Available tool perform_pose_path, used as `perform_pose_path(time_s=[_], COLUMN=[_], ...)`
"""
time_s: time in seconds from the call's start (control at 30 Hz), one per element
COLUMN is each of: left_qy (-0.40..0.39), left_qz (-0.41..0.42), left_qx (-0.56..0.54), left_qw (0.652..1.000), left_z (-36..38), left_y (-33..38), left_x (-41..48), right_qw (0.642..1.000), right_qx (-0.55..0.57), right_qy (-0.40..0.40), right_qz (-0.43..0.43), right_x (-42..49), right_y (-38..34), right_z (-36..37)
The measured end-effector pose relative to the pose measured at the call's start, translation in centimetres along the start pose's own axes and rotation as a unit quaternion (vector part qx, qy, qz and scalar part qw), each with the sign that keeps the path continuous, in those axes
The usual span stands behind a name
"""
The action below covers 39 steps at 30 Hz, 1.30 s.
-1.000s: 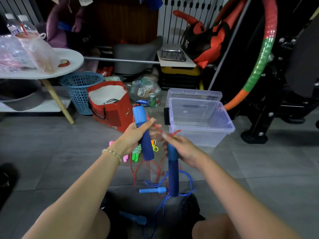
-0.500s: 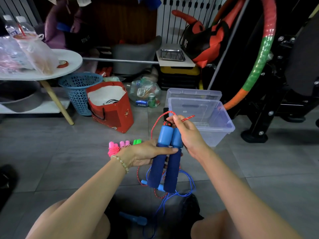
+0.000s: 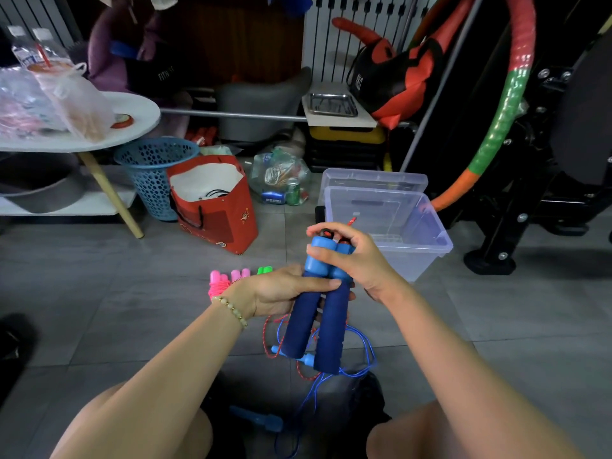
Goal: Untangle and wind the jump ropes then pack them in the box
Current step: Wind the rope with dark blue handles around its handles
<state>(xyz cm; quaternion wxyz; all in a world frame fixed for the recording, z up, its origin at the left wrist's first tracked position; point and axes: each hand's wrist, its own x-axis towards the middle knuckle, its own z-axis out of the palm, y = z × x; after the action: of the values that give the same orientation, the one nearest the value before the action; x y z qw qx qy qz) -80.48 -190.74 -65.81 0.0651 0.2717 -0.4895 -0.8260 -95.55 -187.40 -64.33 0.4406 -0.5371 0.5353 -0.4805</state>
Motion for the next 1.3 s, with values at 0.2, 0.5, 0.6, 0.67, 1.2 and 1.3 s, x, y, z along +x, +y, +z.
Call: perform_pose_path(time_s=[0.2, 0.5, 0.6, 0.67, 1.2, 1.3], left_qy=[0.036, 0.267, 0.233, 0.229, 0.133, 0.112], left_qz=[0.011, 0.132, 0.179, 0.167, 0.070, 0.044], left_qx=[-0.008, 0.319, 0.313, 0.314, 0.132, 0.087], left_qw=[0.999, 0.900, 0.903, 0.906, 0.980, 0.989], left_z=[0.3, 0.9, 0.5, 0.7, 1.2, 0.9], left_y=[0.3, 0.4, 0.1, 0.0, 0.6, 0.3], left_x=[0.0, 0.8, 0.8, 0.8, 0.4, 0.3], right_qw=[0.998, 0.978, 0.973, 0.974, 0.993, 0.992], right_qx=[0.003, 0.010, 0.021, 0.032, 0.033, 0.012], right_qy=[0.059, 0.192, 0.218, 0.214, 0.091, 0.097], right_qz=[-0.018, -0.077, -0.077, -0.070, -0.067, -0.079], right_x=[0.4, 1.2, 1.2, 1.1, 0.1, 0.0], right_y=[0.0, -0.8, -0.9, -1.0, -1.0, -1.4], right_z=[0.5, 0.1, -0.2, -0.3, -1.0, -0.7])
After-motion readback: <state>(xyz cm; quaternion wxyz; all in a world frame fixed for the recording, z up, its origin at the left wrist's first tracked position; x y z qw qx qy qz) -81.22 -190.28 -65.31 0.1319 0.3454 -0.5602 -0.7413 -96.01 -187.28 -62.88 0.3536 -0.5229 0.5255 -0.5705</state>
